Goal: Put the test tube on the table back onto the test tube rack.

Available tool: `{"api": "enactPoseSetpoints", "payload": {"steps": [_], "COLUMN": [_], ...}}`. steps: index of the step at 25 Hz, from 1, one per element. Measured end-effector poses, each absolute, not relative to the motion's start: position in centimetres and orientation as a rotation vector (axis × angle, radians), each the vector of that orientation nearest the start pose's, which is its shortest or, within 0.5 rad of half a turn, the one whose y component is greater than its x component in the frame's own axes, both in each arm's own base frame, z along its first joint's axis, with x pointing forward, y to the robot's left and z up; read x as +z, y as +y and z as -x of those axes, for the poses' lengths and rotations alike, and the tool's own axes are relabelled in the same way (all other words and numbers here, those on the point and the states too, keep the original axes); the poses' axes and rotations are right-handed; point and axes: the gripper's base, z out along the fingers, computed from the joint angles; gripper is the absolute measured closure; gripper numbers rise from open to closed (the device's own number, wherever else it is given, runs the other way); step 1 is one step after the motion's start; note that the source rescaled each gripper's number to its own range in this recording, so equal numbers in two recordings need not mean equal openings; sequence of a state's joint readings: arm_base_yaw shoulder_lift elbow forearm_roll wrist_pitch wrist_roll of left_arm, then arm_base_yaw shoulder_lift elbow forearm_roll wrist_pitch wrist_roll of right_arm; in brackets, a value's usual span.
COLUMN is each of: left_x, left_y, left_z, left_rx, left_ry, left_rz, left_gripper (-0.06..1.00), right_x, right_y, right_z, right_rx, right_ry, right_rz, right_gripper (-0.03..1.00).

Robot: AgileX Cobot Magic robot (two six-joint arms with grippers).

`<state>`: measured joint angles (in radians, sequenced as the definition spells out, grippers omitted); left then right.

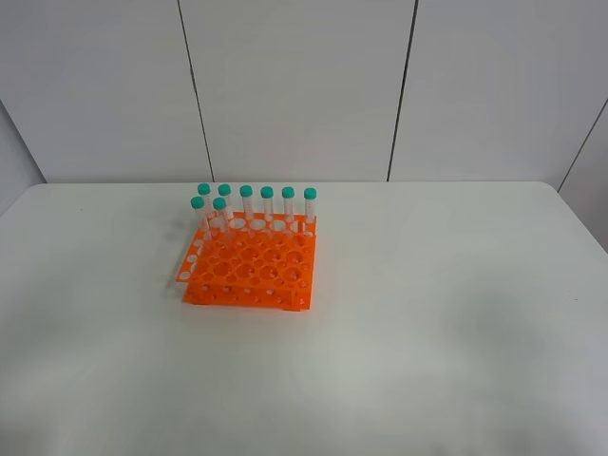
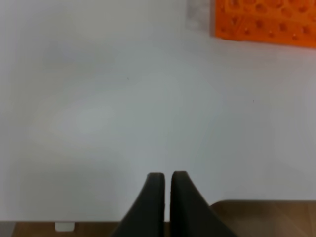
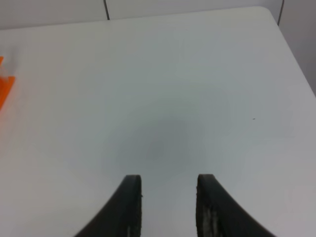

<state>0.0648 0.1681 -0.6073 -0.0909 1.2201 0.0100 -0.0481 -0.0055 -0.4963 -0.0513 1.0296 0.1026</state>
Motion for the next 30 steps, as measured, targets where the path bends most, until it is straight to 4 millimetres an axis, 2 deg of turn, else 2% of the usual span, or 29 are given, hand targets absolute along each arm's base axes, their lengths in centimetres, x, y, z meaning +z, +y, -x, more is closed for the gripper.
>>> {"api": "enactPoseSetpoints", "payload": {"steps": [13,30], "left_x": [29.3,29.3], "left_y": [-1.0,-1.0], "left_z": [2.5,2.5], "left_rx": [-0.068,-0.068], "left_ry": [2.096,2.093], "left_rz": [0.038,0.038], "left_gripper": [0.94,0.94], "right_x": [27.9,27.9], "right_y": [-0.4,-0.4], "right_z": [0.4,0.4], "right_rx": [-0.026,-0.026], "right_ry": [2.005,2.005], "right_rz": [-0.153,-0.153], "right_gripper": [0.59,0.59]}}
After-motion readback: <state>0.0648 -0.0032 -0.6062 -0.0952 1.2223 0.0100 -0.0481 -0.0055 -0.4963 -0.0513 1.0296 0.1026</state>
